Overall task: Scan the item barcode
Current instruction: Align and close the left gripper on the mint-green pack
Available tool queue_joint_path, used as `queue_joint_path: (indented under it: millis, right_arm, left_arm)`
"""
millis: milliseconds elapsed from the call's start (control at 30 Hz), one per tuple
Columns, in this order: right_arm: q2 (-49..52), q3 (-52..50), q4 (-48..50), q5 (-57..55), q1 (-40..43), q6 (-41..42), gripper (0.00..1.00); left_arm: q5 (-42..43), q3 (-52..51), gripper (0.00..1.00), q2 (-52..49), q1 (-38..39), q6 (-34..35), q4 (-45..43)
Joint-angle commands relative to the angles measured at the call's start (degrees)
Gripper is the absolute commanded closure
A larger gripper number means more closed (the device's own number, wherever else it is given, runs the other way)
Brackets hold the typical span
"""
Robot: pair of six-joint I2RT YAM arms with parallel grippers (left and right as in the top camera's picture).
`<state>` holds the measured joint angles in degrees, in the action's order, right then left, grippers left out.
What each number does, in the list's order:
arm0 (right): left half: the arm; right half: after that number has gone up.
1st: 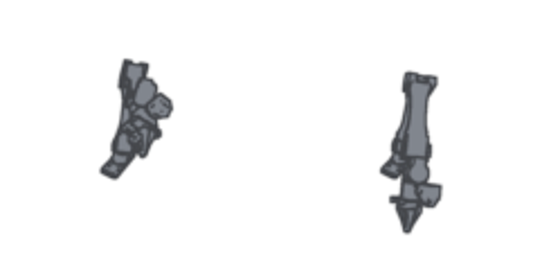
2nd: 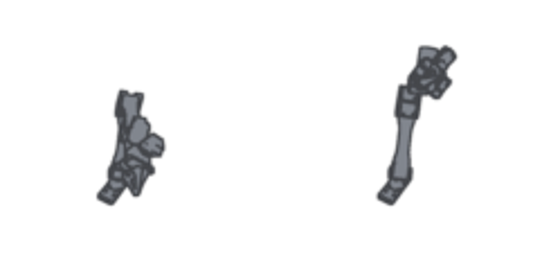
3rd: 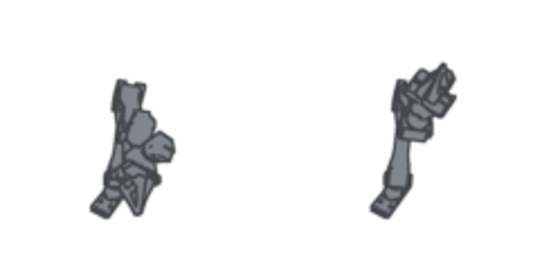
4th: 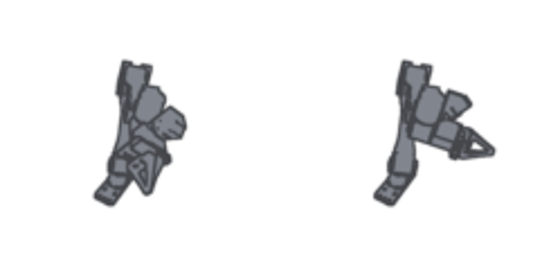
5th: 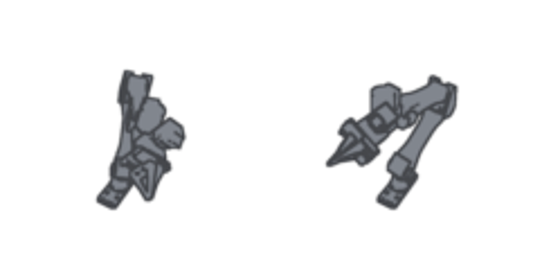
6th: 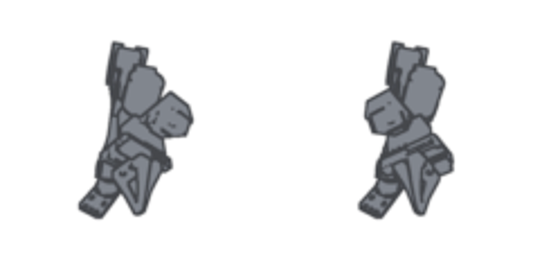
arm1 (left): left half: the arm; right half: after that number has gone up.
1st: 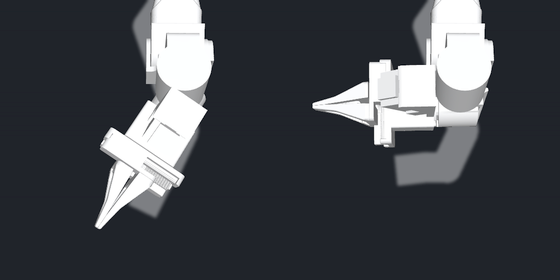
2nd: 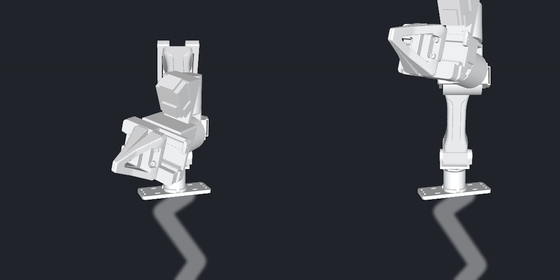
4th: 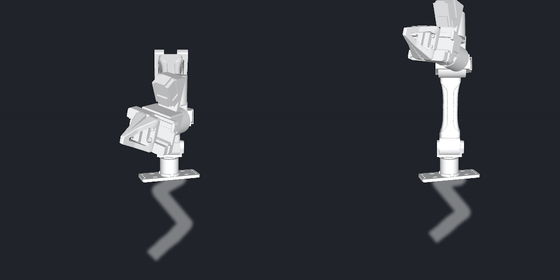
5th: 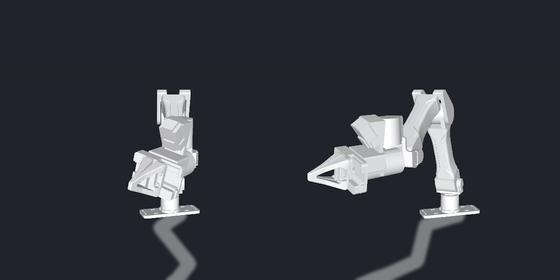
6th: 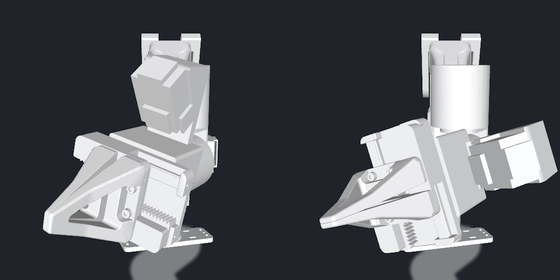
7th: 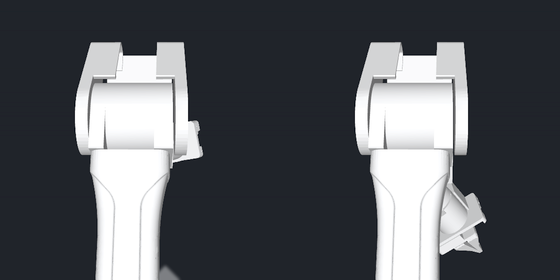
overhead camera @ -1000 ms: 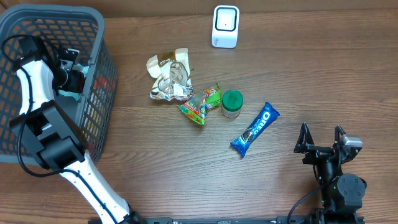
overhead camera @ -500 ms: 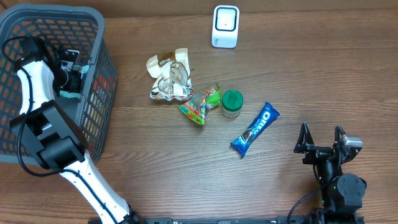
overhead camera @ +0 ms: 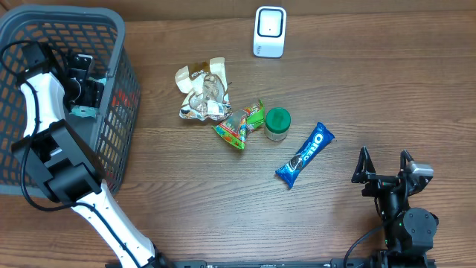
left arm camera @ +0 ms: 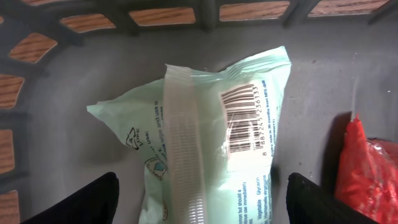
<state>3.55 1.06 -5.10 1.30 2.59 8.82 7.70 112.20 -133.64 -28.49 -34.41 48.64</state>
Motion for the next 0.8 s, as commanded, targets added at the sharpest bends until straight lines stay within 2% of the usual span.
queue_joint_path:
  millis: [0, 433, 767]
  right_arm:
    - [0.0, -0.6, 0.5, 0.3, 0.0, 0.2, 0.0]
    - [0.0, -0.6, 0.4, 0.3, 0.0, 0.2, 0.0]
    - [0.0, -0.6, 0.5, 0.3, 0.0, 0.2, 0.0]
  left_arm:
    - [2.2, -0.3, 0.23, -8.1, 0.8, 1.4, 0.3]
    - [2.9, -0.3, 0.3, -8.1, 0.8, 3.2, 0.9]
    - [2.9, -0.4, 0.31, -8.6, 0.8, 3.8, 0.8]
